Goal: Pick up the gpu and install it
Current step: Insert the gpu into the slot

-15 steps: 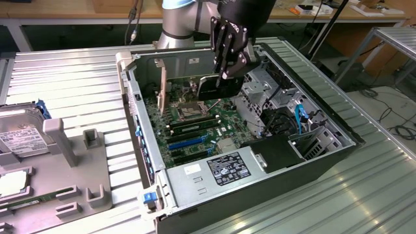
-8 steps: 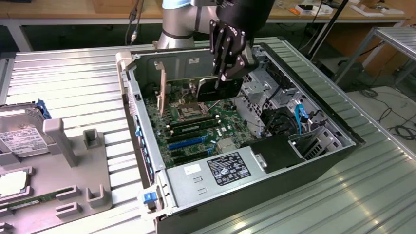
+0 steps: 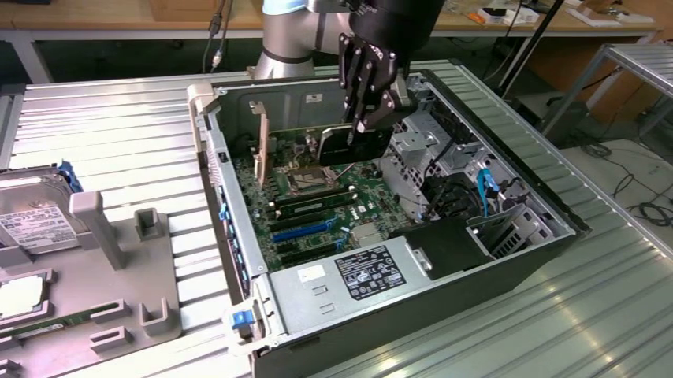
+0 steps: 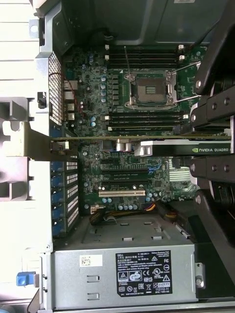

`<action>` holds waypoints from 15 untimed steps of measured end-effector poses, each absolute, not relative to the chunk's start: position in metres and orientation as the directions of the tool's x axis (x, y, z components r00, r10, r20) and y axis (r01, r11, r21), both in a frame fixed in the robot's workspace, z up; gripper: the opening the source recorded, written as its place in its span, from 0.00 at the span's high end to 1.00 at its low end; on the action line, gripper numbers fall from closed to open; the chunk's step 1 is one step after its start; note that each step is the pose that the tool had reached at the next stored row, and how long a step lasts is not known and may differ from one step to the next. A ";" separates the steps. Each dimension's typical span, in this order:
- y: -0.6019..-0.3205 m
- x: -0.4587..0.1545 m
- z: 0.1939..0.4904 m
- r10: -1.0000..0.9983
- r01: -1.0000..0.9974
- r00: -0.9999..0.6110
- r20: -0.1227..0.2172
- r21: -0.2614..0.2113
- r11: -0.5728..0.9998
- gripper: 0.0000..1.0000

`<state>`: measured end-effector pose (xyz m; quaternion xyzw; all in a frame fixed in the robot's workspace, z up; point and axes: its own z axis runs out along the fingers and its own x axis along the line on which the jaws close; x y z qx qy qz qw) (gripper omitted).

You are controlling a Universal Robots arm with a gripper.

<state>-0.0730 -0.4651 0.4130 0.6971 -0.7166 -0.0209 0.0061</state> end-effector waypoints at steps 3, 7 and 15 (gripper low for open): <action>-0.465 -0.073 0.413 -0.999 -0.999 -0.028 -0.020 0.038 0.027 0.73; -0.465 -0.073 0.410 -0.999 -0.999 -0.028 -0.020 0.038 0.027 0.73; -0.465 -0.073 0.401 -0.999 -0.999 -0.028 -0.020 0.035 0.027 0.73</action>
